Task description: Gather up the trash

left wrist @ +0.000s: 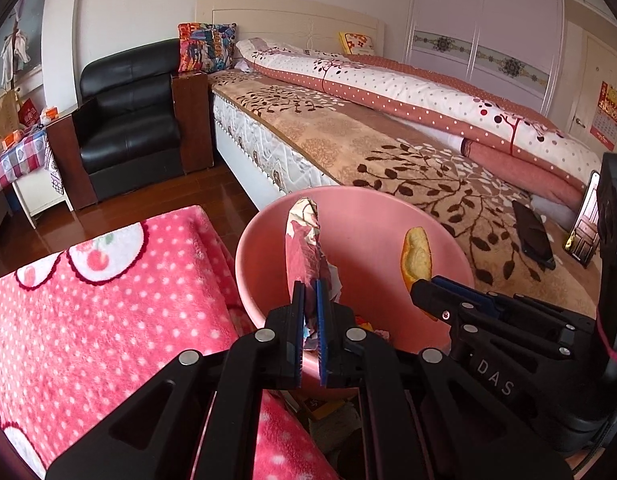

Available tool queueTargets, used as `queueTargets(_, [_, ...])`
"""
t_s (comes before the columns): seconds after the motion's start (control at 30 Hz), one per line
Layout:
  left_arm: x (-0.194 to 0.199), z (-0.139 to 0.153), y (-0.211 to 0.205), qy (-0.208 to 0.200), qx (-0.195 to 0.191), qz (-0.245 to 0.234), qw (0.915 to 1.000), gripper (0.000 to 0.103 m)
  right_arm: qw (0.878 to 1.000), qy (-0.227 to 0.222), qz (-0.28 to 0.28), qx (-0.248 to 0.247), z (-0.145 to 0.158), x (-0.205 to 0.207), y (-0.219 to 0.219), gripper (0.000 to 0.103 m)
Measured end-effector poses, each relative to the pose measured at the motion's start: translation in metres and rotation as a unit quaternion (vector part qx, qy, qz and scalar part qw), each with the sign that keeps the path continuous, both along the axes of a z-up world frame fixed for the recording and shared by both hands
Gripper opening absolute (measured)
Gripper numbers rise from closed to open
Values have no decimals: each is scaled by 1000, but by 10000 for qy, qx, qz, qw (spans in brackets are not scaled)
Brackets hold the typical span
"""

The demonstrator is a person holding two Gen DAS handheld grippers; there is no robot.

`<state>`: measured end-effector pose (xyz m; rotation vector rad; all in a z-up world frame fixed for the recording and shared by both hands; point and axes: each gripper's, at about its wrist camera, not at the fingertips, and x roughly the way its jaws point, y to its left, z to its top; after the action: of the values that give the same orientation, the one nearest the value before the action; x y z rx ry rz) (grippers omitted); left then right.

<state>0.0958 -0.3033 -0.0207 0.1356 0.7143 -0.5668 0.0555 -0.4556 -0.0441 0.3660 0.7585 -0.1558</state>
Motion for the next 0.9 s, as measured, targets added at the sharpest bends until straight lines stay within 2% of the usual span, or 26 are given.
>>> queueTargets(0.23, [4,-2,-1,-83,-87,-3,9999,7,10000,49,-44,-42,-8,7,0,17])
queueTargets(0.3, [5,-2,-2,-102,-58,-24,9999,14,10000,22,-58,-53,-9,7,0,19])
queueTargets(0.37, [5,-1,-2,-97,-92,-21,9999,30,9999,-10,-82,-78,-9,6,-1,25])
queueTargets(0.43, [4,1,-1,-99,-152,-24,9998,38,9999,-57,-92,-100,-7,5,-1,31])
queueTargets(0.57, [1,6,0,-145,-181,-25,9997,40,9998,-136,-126,-80,-3,-1,-2,31])
queueTargets(0.9, [-19,26,17,-445,-251,-3,9987,40,9978,-601,-204,-210,24,-33,11,45])
